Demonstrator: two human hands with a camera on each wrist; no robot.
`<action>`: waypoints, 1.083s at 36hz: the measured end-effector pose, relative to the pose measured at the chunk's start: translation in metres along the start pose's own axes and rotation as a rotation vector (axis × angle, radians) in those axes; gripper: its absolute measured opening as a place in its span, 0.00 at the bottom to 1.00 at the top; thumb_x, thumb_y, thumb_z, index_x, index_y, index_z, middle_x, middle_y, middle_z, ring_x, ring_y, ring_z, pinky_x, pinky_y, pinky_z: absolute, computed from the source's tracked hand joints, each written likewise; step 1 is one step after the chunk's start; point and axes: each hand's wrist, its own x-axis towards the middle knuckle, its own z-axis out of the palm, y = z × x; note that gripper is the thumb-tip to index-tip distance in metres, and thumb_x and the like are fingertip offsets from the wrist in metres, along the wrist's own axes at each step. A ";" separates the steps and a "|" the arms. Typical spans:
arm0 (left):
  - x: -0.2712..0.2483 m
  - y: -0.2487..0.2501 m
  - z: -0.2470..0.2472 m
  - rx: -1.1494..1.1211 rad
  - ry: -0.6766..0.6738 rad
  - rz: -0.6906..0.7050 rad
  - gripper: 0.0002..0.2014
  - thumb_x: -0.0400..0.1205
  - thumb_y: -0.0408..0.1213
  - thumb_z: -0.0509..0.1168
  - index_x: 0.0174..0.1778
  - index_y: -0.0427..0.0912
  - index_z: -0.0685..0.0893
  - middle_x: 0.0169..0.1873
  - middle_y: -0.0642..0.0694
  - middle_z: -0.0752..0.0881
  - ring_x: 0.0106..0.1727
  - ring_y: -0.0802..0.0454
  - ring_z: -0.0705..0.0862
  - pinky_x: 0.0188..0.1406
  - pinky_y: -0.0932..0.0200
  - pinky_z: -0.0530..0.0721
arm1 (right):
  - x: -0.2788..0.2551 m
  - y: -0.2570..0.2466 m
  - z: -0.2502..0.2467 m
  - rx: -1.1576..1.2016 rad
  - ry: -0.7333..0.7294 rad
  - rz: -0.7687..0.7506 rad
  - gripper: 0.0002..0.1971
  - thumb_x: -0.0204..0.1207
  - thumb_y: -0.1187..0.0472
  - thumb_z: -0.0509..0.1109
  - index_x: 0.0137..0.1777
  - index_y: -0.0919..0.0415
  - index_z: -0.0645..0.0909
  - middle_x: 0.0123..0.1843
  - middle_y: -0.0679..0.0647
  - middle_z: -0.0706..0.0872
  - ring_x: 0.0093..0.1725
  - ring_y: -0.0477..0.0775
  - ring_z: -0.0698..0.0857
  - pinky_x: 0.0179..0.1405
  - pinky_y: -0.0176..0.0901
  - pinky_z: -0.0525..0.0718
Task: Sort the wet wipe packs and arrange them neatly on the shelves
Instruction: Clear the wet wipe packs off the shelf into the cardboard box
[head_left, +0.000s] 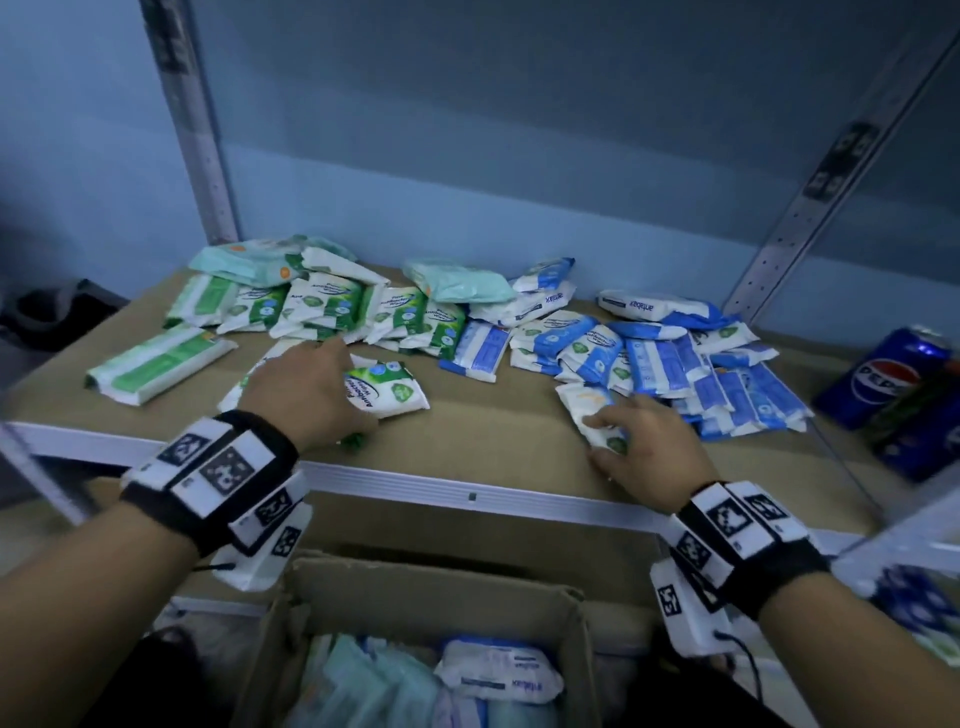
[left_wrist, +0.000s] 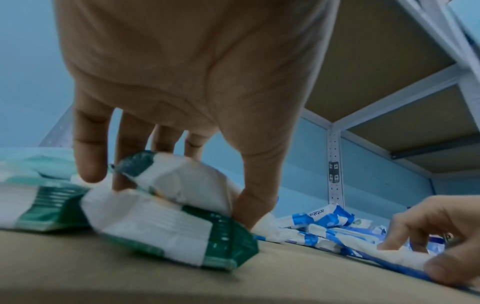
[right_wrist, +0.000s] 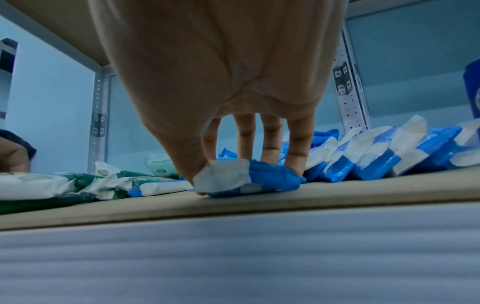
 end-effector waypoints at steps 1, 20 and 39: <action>-0.005 -0.001 0.002 0.020 0.047 0.006 0.32 0.70 0.58 0.76 0.62 0.44 0.74 0.53 0.40 0.83 0.53 0.40 0.81 0.44 0.51 0.79 | -0.002 -0.002 0.000 0.026 0.018 -0.003 0.18 0.73 0.52 0.76 0.64 0.45 0.85 0.65 0.55 0.81 0.65 0.63 0.78 0.64 0.54 0.78; -0.011 -0.002 0.012 -0.004 0.108 0.020 0.29 0.75 0.58 0.71 0.62 0.45 0.69 0.42 0.44 0.83 0.44 0.41 0.82 0.36 0.54 0.71 | 0.103 -0.080 -0.032 -0.074 0.236 0.038 0.16 0.78 0.56 0.68 0.64 0.57 0.84 0.63 0.59 0.82 0.63 0.64 0.79 0.59 0.50 0.80; -0.003 -0.005 0.018 -0.225 0.103 0.007 0.38 0.71 0.65 0.72 0.69 0.46 0.68 0.62 0.44 0.80 0.60 0.41 0.82 0.49 0.51 0.78 | 0.172 -0.093 -0.001 -0.322 -0.032 0.375 0.37 0.73 0.38 0.71 0.75 0.57 0.66 0.71 0.65 0.70 0.68 0.66 0.76 0.54 0.53 0.79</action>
